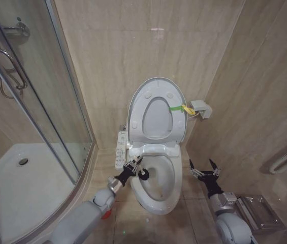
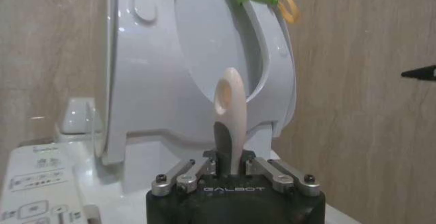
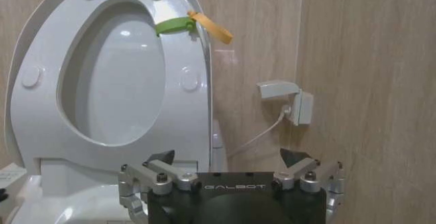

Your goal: Open the toilet lid, clean the toilet bowl with a toilet brush, close the toilet lid, and flush.

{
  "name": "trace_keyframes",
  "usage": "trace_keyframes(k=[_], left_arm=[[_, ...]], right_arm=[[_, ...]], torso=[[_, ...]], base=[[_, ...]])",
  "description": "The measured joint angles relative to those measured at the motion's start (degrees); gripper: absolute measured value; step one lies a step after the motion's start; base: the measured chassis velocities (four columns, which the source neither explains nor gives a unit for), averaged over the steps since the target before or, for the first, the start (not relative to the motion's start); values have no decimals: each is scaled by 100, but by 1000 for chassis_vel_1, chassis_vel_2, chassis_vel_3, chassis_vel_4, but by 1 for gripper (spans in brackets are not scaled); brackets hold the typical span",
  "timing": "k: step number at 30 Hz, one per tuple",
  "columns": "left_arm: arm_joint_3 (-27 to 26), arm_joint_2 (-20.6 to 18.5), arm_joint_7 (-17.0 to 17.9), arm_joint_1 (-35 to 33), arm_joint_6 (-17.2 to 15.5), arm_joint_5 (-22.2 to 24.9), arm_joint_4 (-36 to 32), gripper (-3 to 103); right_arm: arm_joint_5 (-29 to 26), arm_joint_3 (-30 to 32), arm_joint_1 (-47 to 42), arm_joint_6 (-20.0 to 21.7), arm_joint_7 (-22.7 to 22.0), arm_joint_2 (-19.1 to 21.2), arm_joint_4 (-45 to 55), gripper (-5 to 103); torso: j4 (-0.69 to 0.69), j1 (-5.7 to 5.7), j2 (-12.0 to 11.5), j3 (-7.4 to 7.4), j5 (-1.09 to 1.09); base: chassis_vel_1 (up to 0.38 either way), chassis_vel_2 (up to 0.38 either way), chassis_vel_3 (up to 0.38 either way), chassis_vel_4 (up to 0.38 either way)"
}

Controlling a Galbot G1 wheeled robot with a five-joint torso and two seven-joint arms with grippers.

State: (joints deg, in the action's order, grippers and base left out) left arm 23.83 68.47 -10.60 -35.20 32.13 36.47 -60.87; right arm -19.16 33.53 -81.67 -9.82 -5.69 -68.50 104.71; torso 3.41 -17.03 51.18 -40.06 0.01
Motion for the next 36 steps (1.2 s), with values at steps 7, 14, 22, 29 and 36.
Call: trace_keyframes(k=[7, 14, 22, 29, 36], left_arm=[[233, 250, -147, 351, 140, 13, 682, 19], [399, 509, -230, 504, 216, 143, 988, 19], [472, 752, -276, 462, 239, 150, 1223, 19], [479, 797, -305, 448, 242, 103, 1460, 19], [426, 730, -266, 392, 214, 82, 1306, 19]], right_arm=[[0, 0, 0, 0, 0, 0, 0, 100], [0, 0, 0, 0, 0, 0, 0, 100], [0, 0, 0, 0, 0, 0, 0, 100], [0, 0, 0, 0, 0, 0, 0, 100], [0, 0, 0, 0, 0, 0, 0, 100]], torso=[[0, 0, 0, 0, 0], [0, 0, 0, 0, 0], [0, 0, 0, 0, 0], [0, 0, 0, 0, 0], [0, 0, 0, 0, -1]], base=[[0, 0, 0, 0], [0, 0, 0, 0], [0, 0, 0, 0], [0, 0, 0, 0], [0, 0, 0, 0]])
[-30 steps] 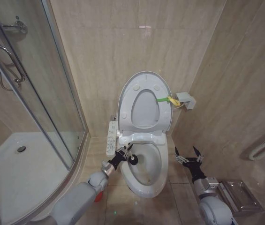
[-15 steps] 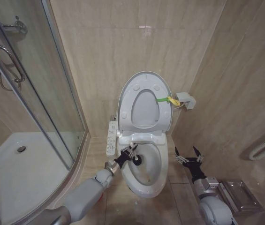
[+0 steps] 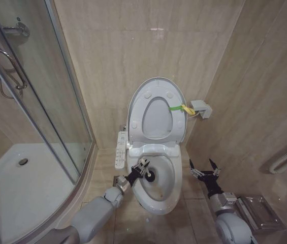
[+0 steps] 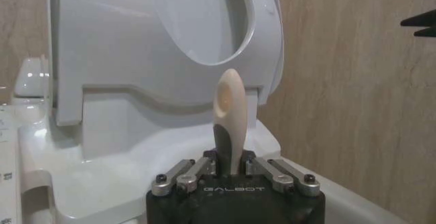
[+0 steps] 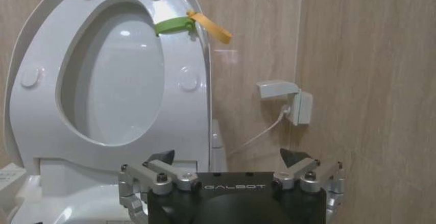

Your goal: Open the toilet lid, clean the toilet bowl with a toilet brush, close the toilet lid, and flush.

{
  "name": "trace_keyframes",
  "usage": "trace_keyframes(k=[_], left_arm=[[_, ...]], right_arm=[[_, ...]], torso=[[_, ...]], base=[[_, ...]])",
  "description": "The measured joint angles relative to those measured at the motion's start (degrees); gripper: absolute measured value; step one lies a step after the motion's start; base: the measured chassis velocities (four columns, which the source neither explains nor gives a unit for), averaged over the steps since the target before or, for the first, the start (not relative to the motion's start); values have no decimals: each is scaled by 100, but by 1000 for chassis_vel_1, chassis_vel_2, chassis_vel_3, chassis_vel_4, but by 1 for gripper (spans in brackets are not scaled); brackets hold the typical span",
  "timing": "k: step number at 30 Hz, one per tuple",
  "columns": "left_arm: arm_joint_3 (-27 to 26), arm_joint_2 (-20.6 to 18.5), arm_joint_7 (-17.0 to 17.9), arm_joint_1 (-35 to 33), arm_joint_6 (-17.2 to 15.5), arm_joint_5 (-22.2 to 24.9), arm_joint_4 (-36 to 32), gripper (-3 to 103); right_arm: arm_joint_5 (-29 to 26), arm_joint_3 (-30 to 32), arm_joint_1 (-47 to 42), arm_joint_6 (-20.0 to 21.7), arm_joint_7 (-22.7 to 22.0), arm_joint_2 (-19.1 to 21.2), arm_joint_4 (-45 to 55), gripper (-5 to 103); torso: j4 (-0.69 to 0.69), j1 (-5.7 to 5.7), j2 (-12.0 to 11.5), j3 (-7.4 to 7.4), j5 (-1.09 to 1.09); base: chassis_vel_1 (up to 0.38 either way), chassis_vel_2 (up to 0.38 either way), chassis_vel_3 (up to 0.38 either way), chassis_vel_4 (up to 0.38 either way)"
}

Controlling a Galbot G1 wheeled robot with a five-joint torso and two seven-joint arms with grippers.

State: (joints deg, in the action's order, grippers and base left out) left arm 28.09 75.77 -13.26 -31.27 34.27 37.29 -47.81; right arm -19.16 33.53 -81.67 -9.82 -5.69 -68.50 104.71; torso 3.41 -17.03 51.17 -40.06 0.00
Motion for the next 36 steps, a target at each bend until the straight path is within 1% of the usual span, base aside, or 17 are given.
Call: trace_keyframes(k=[3, 5, 6, 7, 9, 10, 12, 15, 17, 19, 23, 26, 29, 30, 33, 34, 36], left_arm=[[-45, -71, 109, -52, -26, 5, -236, 19], [-70, -201, 285, -146, -115, 41, -702, 19], [-80, -297, 405, -224, -178, 66, -1107, 19], [-80, -297, 405, -224, -178, 66, -1107, 19], [-98, -499, 611, -406, -313, 74, -1948, 19], [-109, -572, 649, -484, -352, 36, -2226, 19], [-112, -633, 665, -549, -392, -8, -2430, 19], [-68, -936, 786, -908, -548, -112, -3153, 19], [-65, -967, 797, -951, -557, -120, -3217, 19], [-54, -1181, 820, -1226, -594, -184, -3562, 19], [-89, -1346, 819, -1477, -598, -220, -3728, 19], [-142, -1356, 804, -1549, -587, -232, -3688, 19], [-301, -1278, 719, -1598, -498, -232, -3248, 19], [-301, -1278, 719, -1598, -498, -232, -3248, 19], [-435, -1120, 597, -1454, -297, -183, -2623, 19], [-435, -1120, 597, -1454, -297, -183, -2623, 19], [-485, -1030, 470, -1300, -173, -63, -2259, 19]], right_arm=[[0, 0, 0, 0, 0, 0, 0, 100], [0, 0, 0, 0, 0, 0, 0, 100], [0, 0, 0, 0, 0, 0, 0, 100], [0, 0, 0, 0, 0, 0, 0, 100], [0, 0, 0, 0, 0, 0, 0, 100], [0, 0, 0, 0, 0, 0, 0, 100], [0, 0, 0, 0, 0, 0, 0, 100], [0, 0, 0, 0, 0, 0, 0, 100], [0, 0, 0, 0, 0, 0, 0, 100], [0, 0, 0, 0, 0, 0, 0, 100], [0, 0, 0, 0, 0, 0, 0, 100], [0, 0, 0, 0, 0, 0, 0, 100], [0, 0, 0, 0, 0, 0, 0, 100], [0, 0, 0, 0, 0, 0, 0, 100], [0, 0, 0, 0, 0, 0, 0, 100], [0, 0, 0, 0, 0, 0, 0, 100], [0, 0, 0, 0, 0, 0, 0, 100]], torso=[[0, 0, 0, 0, 0], [0, 0, 0, 0, 0], [-1, 0, 0, 0, 0], [-1, 0, 0, 0, 0], [1, 1, 1, 0, 0], [1, 0, 1, 0, 0], [1, 0, 1, 1, 0], [-1, 1, 1, 0, 0], [-1, 1, 1, 0, 0], [0, 1, 1, 0, 0], [-1, 1, 1, 1, -1], [-1, 1, 1, 1, 0], [0, 1, 1, 1, 0], [0, 1, 1, 1, 0], [0, 0, 1, 0, -1], [0, 0, 1, 0, -1], [0, 0, 0, 0, 0]], base=[[0, 0, 0, 0], [0, 0, 0, 0], [0, 0, 0, 0], [0, 0, 0, 0], [0, 0, 0, 0], [0, 0, 0, 0], [0, 0, 0, 0], [0, 0, 0, 0], [0, 0, 0, 0], [0, 0, 0, 0], [0, 0, 0, 0], [0, 0, 0, 0], [0, 0, 0, 0], [0, 0, 0, 0], [0, 0, 0, 0], [0, 0, 0, 0], [0, 0, 0, 0]])
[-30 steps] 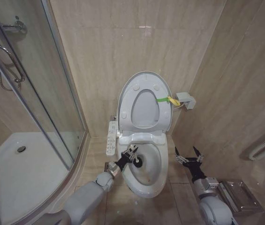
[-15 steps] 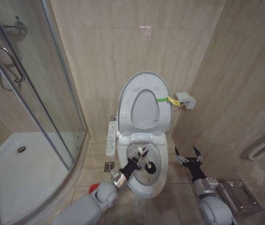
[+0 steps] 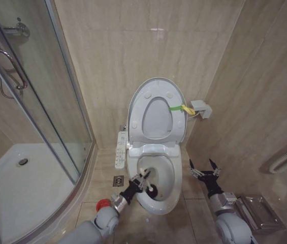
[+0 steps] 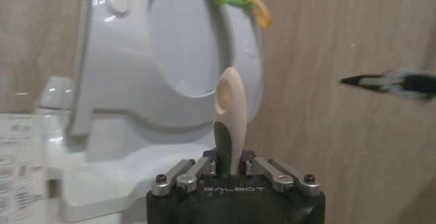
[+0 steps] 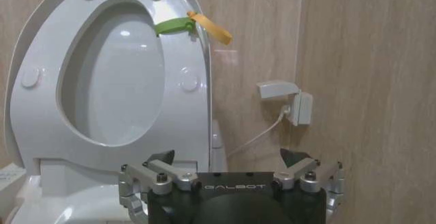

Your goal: Open the toilet lid, clean the toilet bowl with a toilet brush, close the toilet lid, and flush.

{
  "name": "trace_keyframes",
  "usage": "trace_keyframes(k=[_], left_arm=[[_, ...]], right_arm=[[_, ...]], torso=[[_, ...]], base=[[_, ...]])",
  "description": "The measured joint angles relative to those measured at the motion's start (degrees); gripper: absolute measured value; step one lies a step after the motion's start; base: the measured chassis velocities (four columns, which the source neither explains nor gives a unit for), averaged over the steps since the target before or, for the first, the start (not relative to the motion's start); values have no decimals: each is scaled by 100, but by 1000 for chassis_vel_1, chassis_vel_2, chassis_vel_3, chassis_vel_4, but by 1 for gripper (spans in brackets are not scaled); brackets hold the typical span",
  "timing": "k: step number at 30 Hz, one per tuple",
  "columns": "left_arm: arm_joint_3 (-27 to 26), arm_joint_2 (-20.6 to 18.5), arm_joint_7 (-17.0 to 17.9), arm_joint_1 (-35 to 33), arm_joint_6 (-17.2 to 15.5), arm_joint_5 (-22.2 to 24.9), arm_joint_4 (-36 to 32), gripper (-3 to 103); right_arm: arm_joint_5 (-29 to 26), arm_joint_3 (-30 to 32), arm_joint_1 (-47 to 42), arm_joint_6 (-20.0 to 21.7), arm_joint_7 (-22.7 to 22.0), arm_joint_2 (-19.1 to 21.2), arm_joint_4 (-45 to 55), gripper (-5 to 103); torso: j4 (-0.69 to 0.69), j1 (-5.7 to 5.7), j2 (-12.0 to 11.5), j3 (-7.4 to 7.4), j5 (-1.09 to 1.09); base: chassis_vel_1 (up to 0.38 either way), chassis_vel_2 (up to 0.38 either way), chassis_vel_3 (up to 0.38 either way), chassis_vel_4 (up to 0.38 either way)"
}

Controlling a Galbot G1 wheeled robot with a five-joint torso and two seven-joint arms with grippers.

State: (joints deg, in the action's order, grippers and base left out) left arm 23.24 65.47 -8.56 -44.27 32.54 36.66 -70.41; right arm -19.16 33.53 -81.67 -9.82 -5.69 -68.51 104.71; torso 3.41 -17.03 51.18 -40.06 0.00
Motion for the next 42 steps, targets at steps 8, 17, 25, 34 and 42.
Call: trace_keyframes(k=[8, 17, 25, 34, 42], left_arm=[[-92, -116, -175, 43, 93, 161, -209, 19], [165, -256, -98, -355, -11, 3, -837, 19], [268, 224, -526, 187, 173, 227, 266, 19], [325, 286, -475, 487, 179, 280, 569, 19], [330, -105, -186, -14, -4, 125, -676, 19]], right_arm=[[0, 0, 1, 0, 0, 0, 0, 100], [0, 0, 0, 0, 0, 0, 0, 100], [0, 0, 0, 0, 0, 0, 0, 100], [0, 0, 0, 0, 0, 0, -1, 100], [0, 0, 0, 0, 0, 0, 0, 100]], torso=[[1, -1, -1, 0, 1], [0, 0, 0, 1, 1], [2, 0, -1, 0, -1], [1, 0, -1, 0, 0], [-1, 0, 0, 1, 1]], base=[[0, 0, 0, 0], [0, 0, 0, 0], [0, 0, 0, 0], [0, 0, 0, 0], [0, 0, 0, 0]])
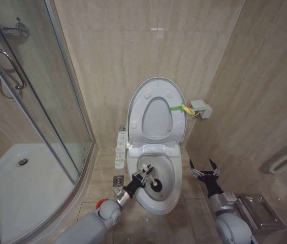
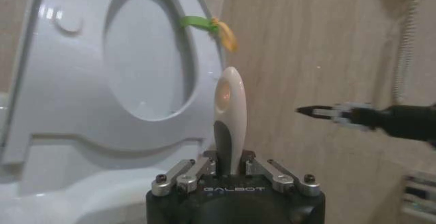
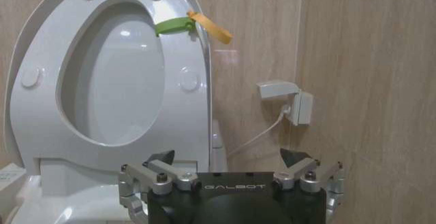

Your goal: Open the toilet lid, clean the toilet bowl with a toilet brush, close the toilet lid, and flush.

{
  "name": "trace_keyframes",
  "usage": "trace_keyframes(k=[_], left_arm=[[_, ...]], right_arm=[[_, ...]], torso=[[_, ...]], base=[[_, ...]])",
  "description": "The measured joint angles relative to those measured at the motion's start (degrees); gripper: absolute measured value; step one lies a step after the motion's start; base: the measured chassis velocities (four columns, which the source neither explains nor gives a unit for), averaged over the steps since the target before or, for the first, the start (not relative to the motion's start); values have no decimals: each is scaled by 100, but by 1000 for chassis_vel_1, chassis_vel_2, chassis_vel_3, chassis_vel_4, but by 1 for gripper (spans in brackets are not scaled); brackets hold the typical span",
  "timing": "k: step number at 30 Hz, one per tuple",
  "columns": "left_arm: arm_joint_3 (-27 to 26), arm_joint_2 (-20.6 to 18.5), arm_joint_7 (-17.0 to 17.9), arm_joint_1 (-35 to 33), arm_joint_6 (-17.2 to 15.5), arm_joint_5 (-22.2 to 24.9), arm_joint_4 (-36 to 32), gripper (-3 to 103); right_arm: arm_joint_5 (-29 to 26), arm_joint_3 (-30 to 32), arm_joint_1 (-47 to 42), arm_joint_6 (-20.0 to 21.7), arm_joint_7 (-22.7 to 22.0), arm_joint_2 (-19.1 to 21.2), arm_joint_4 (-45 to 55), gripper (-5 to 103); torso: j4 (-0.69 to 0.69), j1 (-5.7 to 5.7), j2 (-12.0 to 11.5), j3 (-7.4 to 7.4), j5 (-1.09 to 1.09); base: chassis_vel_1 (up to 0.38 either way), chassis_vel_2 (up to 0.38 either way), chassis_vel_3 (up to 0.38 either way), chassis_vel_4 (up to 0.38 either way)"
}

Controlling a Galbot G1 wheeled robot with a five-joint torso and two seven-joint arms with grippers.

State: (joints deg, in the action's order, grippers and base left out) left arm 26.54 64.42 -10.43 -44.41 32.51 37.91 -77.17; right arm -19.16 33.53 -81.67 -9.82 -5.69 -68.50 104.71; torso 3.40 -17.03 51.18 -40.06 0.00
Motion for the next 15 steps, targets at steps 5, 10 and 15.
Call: trace_keyframes(k=[5, 10, 15], left_arm=[[-108, 267, -107, 26, 70, -100, 628, 19], [-291, 642, -390, 467, 515, 35, 1792, 19], [-344, 614, -371, 599, 524, 134, 1710, 19]], right_arm=[[0, 0, 0, 0, 0, 0, 0, 100], [0, 0, 0, 0, -1, 0, 0, 100], [0, 0, 0, 0, 0, 0, 0, 100]], torso=[[1, 0, 0, 0, -2], [3, -1, 0, -1, -2], [1, -1, 0, -1, -1]], base=[[0, 0, 0, 0], [0, 0, 0, 0], [0, 0, 0, 0]])
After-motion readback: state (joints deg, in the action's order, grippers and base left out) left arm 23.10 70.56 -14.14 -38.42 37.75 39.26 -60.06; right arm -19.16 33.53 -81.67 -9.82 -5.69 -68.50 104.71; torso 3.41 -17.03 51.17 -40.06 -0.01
